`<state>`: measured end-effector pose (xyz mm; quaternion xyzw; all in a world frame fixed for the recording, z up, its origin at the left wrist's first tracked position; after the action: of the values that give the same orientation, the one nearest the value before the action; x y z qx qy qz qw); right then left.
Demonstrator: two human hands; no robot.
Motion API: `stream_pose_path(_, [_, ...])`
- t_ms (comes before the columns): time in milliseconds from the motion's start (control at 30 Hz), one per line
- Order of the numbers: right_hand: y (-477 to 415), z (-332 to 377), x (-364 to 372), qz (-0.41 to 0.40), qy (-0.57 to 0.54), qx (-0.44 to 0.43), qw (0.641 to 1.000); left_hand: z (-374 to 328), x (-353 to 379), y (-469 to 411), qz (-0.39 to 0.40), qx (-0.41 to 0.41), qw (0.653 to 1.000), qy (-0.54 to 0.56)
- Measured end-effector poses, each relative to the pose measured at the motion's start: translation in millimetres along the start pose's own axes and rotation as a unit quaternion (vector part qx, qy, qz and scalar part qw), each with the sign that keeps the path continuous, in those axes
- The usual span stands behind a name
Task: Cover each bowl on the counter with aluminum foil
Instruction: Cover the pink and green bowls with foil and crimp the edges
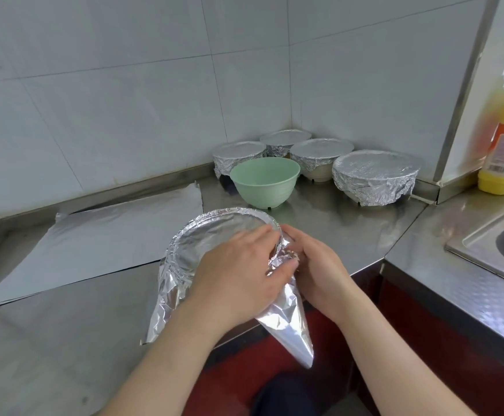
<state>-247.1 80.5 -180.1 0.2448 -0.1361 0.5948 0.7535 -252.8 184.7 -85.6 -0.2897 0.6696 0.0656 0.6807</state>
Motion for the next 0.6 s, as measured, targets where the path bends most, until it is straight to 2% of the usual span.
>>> stream_pose_path(100, [5.3, 2.2, 1.3, -0.044, 0.008, -0.034, 0.998, -0.5, 0.5, -1.6, -0.015, 0.005, 1.0, -0.026])
stream_pose_path(233, [7.1, 4.6, 8.7, -0.103, 0.055, -0.09, 0.989, 0.3, 4.7, -3.6, -0.012, 0.011, 1.0, -0.009])
stream_pose_path(333, [15.1, 7.2, 17.3, -0.116, 0.054, -0.11, 0.986, 2.8, 9.1, -4.1, -0.004, 0.022, 1.0, 0.004])
stream_pose_path(433, [20.7, 0.0, 16.3, -0.112, 0.017, -0.061, 0.992, 4.3, 9.9, -3.5, 0.003, 0.036, 0.999, 0.01])
stream_pose_path(533, [19.4, -3.5, 21.4, -0.057, -0.032, -0.024, 0.998, 2.8, 3.1, -0.5, 0.01, 0.037, 0.999, 0.026])
stream_pose_path(600, [11.2, -0.3, 12.0, -0.089, -0.051, -0.018, 0.995, 13.1, -11.1, 2.5, -0.014, 0.01, 0.999, 0.045])
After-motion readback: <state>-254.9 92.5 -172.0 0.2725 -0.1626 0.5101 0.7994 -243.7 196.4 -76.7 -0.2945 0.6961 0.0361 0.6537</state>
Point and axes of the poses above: each hand's wrist, its own y-axis away from the middle knuckle, its own x-axis out of the palm, z = x × y, the point moved 9 cm from there along -y, towards the middle knuckle, and after that the axes turned 11 degrees about x, right-handed, at the moved point
